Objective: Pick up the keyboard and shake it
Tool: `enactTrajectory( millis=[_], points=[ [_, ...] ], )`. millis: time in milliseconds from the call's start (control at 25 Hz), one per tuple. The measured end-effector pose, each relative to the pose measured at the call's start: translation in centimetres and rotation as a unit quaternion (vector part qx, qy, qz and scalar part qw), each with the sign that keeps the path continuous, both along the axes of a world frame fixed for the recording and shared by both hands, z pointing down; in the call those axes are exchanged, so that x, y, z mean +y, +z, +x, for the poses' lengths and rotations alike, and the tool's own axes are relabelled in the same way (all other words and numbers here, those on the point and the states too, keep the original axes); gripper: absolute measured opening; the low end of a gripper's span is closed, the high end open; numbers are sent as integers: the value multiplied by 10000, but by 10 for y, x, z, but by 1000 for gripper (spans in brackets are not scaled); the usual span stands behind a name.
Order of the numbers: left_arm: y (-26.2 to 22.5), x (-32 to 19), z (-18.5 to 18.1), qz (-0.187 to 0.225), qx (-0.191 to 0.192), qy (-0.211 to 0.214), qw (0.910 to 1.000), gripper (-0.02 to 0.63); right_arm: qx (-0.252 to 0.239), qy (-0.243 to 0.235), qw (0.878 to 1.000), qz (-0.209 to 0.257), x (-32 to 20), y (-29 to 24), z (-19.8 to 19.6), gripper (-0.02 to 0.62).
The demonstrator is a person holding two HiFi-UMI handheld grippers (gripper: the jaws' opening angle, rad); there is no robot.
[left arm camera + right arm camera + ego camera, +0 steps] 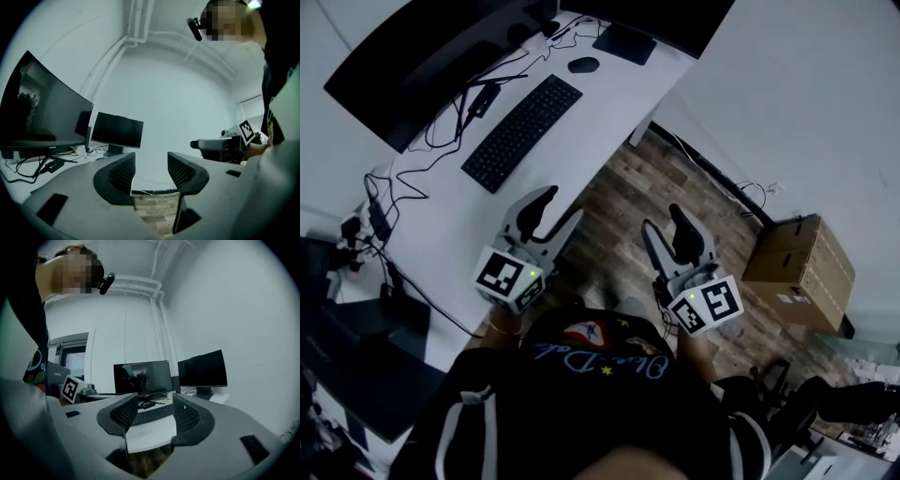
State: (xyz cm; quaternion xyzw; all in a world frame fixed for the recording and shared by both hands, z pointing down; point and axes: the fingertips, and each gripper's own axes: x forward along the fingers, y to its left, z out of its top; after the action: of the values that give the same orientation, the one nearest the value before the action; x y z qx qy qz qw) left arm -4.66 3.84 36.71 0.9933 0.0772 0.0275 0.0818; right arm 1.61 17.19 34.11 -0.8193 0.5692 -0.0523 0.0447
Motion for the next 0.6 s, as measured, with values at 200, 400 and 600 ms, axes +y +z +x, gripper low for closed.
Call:
enactTrajectory(
  millis=[200,400,600],
  points=[
    [9,-31,1,23,-141,-541,9984,193,-10,-495,9988,38,-38,4,26,196],
    [18,-74,4,50,-239,-1501,9884,193,12,-1302,9914,116,-95,9,65,196],
    [23,-117,8,-49,-381,-2589,9651,193,11,-2264,9739,191,-163,4,102,196]
  ],
)
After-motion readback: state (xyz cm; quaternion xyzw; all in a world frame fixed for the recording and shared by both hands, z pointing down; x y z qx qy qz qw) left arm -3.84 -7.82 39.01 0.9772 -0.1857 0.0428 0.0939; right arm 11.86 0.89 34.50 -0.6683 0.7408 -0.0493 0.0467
